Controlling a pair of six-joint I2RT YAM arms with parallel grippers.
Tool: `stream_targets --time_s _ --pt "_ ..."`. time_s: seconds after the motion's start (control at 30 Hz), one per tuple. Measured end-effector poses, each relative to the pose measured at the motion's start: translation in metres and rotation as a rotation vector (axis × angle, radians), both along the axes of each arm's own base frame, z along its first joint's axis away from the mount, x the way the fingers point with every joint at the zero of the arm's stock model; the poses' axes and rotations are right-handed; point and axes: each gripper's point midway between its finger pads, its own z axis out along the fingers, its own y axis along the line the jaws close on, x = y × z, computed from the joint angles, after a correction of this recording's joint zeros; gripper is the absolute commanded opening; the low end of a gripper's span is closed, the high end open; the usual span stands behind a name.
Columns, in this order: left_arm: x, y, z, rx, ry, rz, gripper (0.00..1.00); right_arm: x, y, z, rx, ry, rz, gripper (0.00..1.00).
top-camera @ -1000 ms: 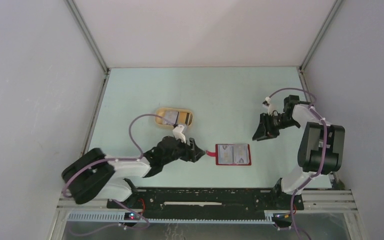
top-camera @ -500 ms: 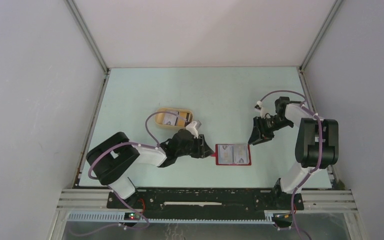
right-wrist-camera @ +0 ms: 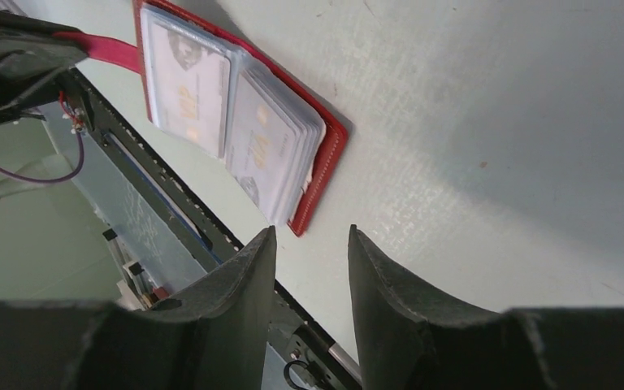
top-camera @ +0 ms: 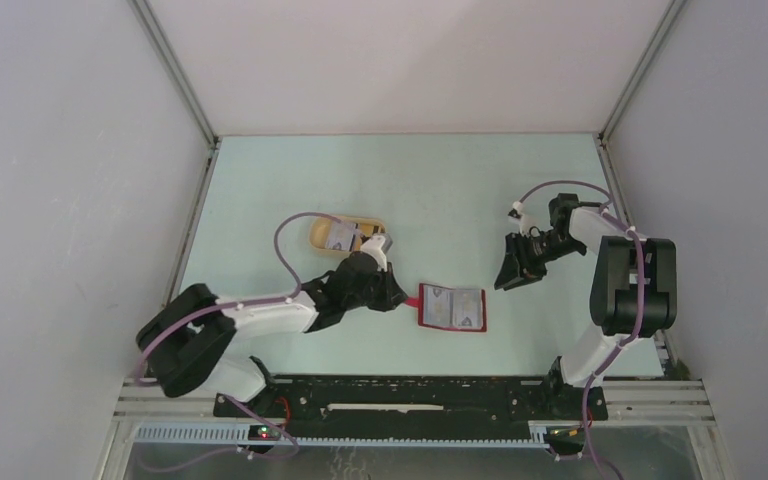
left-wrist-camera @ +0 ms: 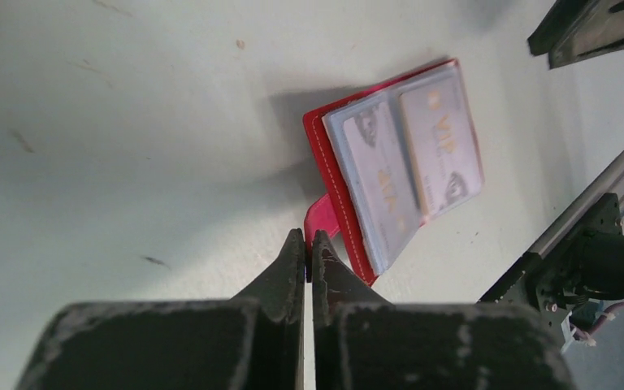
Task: Put the credit cards into the card holder
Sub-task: Close the card holder at the center of the board.
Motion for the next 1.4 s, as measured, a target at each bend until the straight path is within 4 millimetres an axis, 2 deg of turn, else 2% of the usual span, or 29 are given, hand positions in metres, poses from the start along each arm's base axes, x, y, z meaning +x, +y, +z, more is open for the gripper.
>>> stream_targets --time_s 0.1,0.23,0.37,0.47,0.6,0.73,0.9,0.97,1.03,1.13,1.2,1.27,1.4 --pt "0.007 0.011 0.022 0.008 -0.049 0.015 0.00 0.000 0.005 0.003 0.028 -0.002 0.006 0.47" --pt "0.014 0.017 0.038 0.026 -0.073 0.010 0.00 -0.002 0.016 0.012 0.097 -0.007 0.021 0.46" --pt "0.013 0.017 0.043 0.045 -0.057 -0.023 0.00 -0.004 0.030 0.018 0.146 -0.011 0.050 0.43" --pt "0.011 0.008 0.053 0.028 -0.047 -0.062 0.00 -0.004 0.037 0.020 0.163 -0.011 0.056 0.35" --pt "0.017 -0.021 0.077 -0.039 -0.048 -0.133 0.00 0.001 0.041 0.021 0.170 -0.012 0.036 0.32" --pt "0.021 -0.058 0.086 -0.080 -0.043 -0.206 0.00 0.011 0.031 0.023 0.178 -0.019 -0.019 0.33" --pt "0.010 -0.115 0.073 -0.107 0.017 -0.319 0.00 0.021 0.008 0.024 0.179 -0.027 -0.109 0.33" --pt "0.000 -0.139 0.065 -0.115 0.046 -0.369 0.00 0.023 0.002 0.024 0.179 -0.029 -0.132 0.33" --pt "-0.012 -0.153 0.053 -0.112 0.078 -0.414 0.01 0.024 -0.001 0.024 0.179 -0.030 -0.142 0.33" --pt "-0.032 -0.161 0.037 -0.099 0.131 -0.459 0.13 0.024 -0.001 0.024 0.179 -0.030 -0.143 0.34" --pt "-0.041 -0.162 0.031 -0.094 0.161 -0.480 0.29 0.024 -0.001 0.024 0.179 -0.030 -0.142 0.34" --pt "-0.046 -0.162 0.031 -0.097 0.173 -0.496 0.44 0.024 -0.001 0.024 0.178 -0.030 -0.141 0.34" --pt "-0.046 -0.162 0.038 -0.108 0.161 -0.505 0.58 0.023 -0.001 0.024 0.177 -0.039 -0.132 0.34"
